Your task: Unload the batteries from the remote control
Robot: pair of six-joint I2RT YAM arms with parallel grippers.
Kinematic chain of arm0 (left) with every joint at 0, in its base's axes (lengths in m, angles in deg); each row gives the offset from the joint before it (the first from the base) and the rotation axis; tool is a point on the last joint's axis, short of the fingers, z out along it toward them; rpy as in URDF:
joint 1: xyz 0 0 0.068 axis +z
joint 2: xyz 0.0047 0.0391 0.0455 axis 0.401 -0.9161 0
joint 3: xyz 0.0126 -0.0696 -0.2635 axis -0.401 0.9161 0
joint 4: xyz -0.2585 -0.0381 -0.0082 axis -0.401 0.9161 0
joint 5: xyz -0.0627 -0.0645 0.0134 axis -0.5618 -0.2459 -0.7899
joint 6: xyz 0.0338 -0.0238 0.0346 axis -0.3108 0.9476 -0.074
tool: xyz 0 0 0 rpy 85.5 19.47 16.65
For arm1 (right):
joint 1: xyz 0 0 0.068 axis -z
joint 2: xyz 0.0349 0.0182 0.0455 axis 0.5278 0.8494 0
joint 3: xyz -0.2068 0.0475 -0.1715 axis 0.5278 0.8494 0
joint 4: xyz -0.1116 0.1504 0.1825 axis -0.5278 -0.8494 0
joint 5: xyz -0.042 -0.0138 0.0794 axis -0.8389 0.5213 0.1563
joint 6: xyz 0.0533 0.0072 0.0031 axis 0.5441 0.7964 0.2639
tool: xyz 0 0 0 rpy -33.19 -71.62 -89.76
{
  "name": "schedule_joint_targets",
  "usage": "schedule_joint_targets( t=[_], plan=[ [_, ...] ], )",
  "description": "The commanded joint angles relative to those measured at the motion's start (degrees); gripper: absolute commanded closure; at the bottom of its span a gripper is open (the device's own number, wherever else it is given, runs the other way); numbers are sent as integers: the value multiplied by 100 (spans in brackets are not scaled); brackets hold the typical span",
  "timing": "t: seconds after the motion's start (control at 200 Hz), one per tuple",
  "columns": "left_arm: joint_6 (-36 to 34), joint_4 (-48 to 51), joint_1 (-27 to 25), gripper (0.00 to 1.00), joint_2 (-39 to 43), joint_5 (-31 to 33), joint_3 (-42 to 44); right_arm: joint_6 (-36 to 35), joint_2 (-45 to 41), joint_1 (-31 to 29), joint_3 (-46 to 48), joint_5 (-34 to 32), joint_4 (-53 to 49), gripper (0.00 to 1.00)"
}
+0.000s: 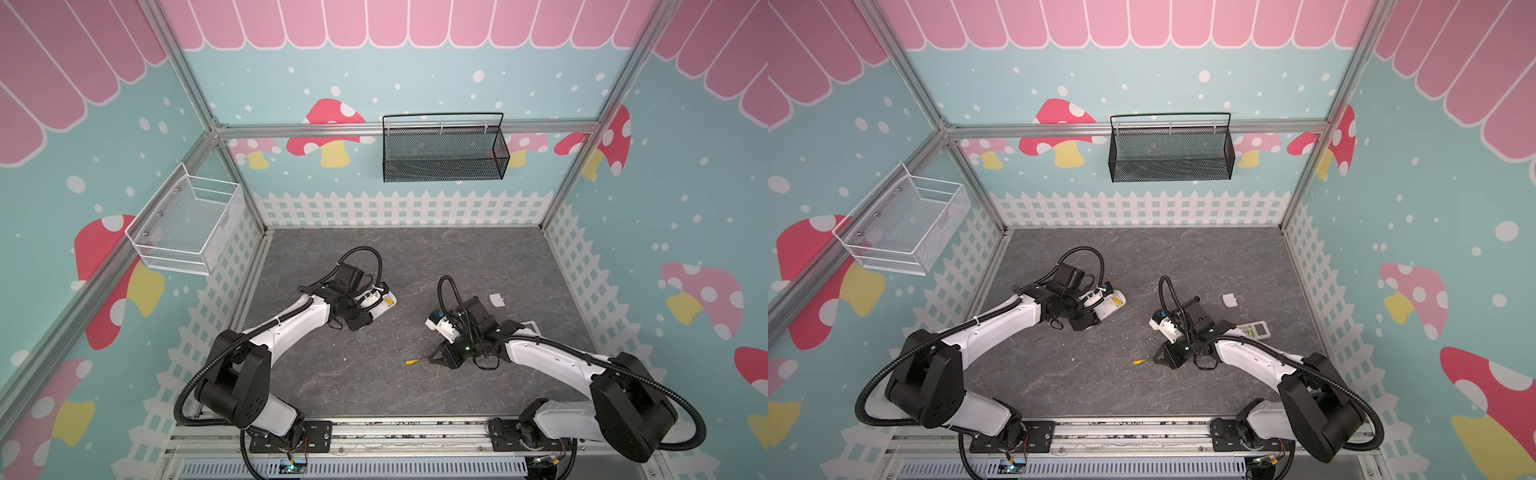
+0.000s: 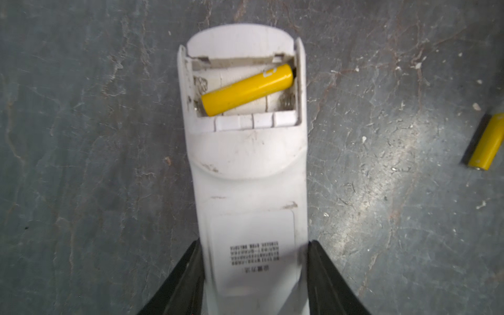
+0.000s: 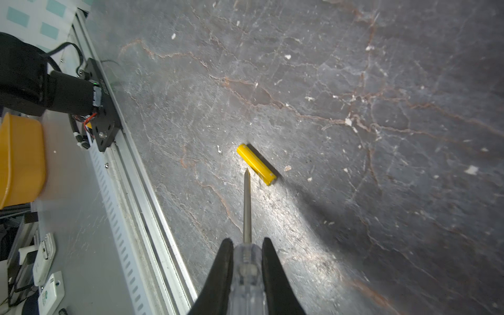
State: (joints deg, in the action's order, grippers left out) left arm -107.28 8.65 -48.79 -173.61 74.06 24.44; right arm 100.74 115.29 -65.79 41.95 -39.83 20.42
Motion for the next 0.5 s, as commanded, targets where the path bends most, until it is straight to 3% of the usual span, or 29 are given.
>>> schedule_joint_targets(
  t=[0.0,0.255,0.495],
  plan=[
    [-287,155,-32,93,-106,-276,-52,-257,-156,232,-342,436,-60,100],
    [-773,195,-289,90,-301,-293,157,-265,300,842,-1035,870,-81,100],
    [-1113,75,-688,87,-437,-137,516,-113,1557,877,-2322,734,-940,100]
  ],
)
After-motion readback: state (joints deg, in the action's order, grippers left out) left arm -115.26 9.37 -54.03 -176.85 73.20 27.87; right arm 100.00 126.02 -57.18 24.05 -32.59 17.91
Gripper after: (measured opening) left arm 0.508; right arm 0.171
